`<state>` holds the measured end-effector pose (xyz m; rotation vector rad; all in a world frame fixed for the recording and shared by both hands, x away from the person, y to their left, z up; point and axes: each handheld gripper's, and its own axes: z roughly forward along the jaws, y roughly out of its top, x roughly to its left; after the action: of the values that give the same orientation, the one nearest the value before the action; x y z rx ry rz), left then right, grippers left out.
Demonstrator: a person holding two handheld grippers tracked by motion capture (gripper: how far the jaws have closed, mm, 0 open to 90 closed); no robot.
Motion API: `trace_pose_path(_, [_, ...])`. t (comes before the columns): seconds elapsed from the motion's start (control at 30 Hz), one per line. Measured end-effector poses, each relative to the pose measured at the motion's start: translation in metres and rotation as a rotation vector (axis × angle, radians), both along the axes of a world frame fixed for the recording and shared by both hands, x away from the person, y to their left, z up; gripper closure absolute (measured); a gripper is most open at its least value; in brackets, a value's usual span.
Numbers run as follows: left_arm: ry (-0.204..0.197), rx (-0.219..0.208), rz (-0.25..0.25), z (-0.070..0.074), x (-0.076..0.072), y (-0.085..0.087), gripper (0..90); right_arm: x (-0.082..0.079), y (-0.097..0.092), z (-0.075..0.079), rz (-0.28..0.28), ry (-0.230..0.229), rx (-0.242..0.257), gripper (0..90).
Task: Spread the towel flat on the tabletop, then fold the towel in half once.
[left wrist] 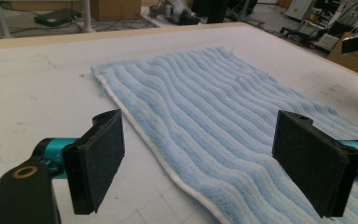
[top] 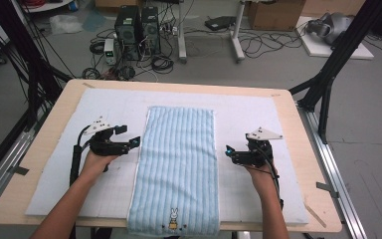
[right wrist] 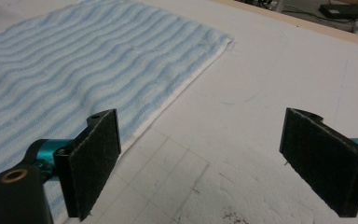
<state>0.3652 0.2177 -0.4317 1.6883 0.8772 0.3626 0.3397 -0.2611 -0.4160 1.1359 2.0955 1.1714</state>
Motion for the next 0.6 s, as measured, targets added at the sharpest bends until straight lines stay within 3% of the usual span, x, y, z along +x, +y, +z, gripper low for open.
trace_pose_path(0.37, [0.025,-0.018,0.034,-0.0014,0.0028,0.0067,17.3,0.0009,-0.0007,-0.0003,-0.007,0.014,0.009,11.6])
trace_pose_path(0.6, [0.061,-0.014,0.042,-0.0048,0.0067,0.0081,18.3,0.001,0.0001,-0.0008,-0.001,0.023,0.012,11.7])
